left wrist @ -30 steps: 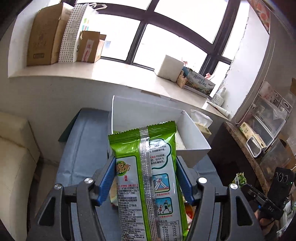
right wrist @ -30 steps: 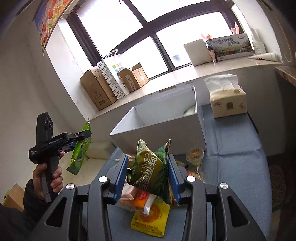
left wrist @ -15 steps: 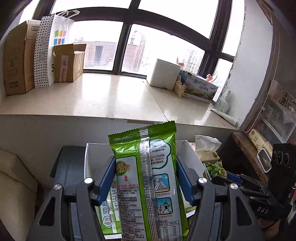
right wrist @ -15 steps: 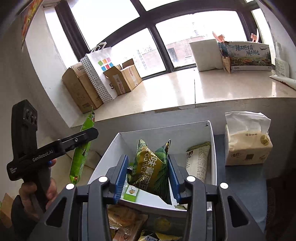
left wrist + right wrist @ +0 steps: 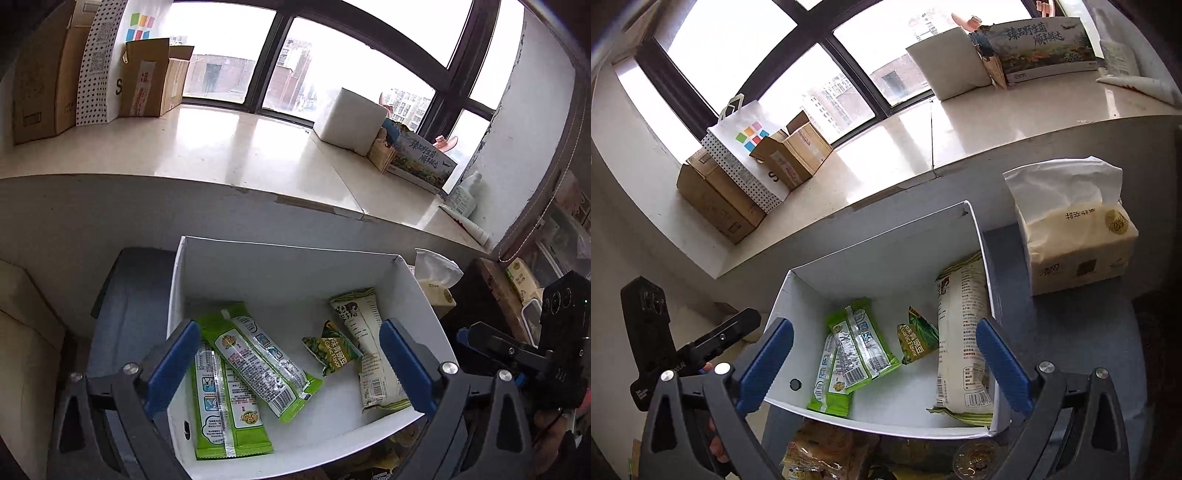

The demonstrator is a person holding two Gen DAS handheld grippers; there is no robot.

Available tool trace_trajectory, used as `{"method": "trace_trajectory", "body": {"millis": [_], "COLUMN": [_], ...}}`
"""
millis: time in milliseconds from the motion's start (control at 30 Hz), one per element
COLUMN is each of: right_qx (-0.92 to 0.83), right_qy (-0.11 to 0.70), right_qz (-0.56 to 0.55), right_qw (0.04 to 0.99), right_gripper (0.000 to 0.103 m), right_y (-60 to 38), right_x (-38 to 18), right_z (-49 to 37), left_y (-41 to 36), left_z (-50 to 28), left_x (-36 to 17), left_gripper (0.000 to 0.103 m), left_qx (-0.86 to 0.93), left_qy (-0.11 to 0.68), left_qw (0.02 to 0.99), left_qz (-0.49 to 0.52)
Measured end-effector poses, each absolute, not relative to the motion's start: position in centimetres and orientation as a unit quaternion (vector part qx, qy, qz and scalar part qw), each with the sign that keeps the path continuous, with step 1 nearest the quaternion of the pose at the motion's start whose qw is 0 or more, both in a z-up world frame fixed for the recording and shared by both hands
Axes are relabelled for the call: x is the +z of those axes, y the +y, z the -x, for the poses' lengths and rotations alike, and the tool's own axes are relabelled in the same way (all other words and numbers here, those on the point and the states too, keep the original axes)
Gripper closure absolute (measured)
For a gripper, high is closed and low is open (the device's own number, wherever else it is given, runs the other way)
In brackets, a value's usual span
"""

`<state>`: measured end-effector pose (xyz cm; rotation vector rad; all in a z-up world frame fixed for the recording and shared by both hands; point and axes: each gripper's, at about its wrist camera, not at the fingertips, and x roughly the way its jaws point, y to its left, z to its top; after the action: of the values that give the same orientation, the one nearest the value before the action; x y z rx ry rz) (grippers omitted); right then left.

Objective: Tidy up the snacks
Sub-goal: 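Lower both packets into the box, open both grippers and withdraw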

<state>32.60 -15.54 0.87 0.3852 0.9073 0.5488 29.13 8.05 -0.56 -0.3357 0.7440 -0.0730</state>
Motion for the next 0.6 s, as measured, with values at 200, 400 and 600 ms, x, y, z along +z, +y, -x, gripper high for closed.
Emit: {"method": "trace_trajectory", "body": {"millis": [200, 400, 600], "right_qx": [0.273, 0.309, 0.323], "right_qy": [0.423, 0.378, 0.334], "right_qz": [-0.157, -0.117, -0.112], "right_qw": [0.850, 0.865, 0.879], "right_gripper": [0.000, 0.000, 0.000], "right_y": [-14.9, -14.9, -16.7], "right_x": [2.0, 3.7, 4.2], "right_z": [-30.9, -24.6, -17.0], "left_y": [6.7, 4.5, 3.8], "left_z": [-26.4, -19.9, -12.6], "left_x": [1.0, 3.2, 2.7], "left_gripper": [0.000, 0.000, 0.000], "left_qx": [-0.007, -0.012, -0.032], "left_qy": [0.341, 0.299, 0.278], "left_qw": [0.935, 0.954, 0.960], "left_qz": [0.098, 0.014, 0.020]}}
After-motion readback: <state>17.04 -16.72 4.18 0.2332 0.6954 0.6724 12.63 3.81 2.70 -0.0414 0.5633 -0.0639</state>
